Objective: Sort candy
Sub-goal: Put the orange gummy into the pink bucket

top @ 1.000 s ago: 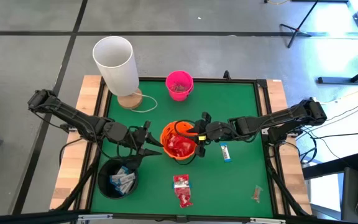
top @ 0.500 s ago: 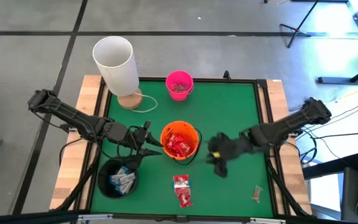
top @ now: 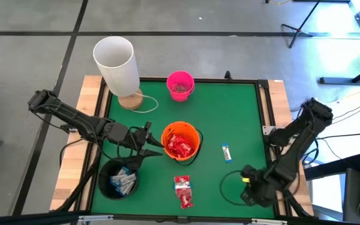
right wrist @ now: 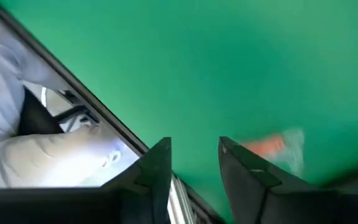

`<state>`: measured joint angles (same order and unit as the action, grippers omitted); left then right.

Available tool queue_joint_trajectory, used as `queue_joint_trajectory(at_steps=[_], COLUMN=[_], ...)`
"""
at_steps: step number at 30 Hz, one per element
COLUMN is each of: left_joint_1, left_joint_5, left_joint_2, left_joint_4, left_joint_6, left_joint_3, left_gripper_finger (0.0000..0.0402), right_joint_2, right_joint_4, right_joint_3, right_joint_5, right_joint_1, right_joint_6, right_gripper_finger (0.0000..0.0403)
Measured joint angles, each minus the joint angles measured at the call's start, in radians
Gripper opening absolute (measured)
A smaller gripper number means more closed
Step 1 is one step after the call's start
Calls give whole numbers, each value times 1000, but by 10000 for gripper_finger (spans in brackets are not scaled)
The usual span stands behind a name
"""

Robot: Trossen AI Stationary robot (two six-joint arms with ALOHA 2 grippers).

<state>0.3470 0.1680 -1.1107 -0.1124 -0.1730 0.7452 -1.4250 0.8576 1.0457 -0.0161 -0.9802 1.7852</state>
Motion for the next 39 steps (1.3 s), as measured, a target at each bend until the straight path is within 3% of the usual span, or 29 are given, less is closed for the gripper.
queue_joint_trajectory(at_steps=[5,10,14,21,31,39], left_joint_1=[9,23,27,27,27,27], left_joint_5=[-4,-6,-5,-5,-5,-3], left_joint_2=[0,0,0,0,0,0], left_joint_4=[0,0,1,25,33,43], left_joint_6=[13,49,53,53,53,53], left_joint_3=[0,0,0,0,0,0], left_gripper_finger=[135,135,135,135,135,135], right_joint_2=[0,0,-5,-51,-70,-70], right_joint_4=[-23,-76,-81,-111,-114,-127], right_joint_3=[-58,-124,-163,-210,-215,-216], right_joint_5=[-54,-93,-172,-307,-298,-282], right_joint_1=[-76,-89,-87,-85,-87,-87], right_joint_6=[211,310,367,399,380,384], right_gripper_finger=[180,246,268,240,169,169])
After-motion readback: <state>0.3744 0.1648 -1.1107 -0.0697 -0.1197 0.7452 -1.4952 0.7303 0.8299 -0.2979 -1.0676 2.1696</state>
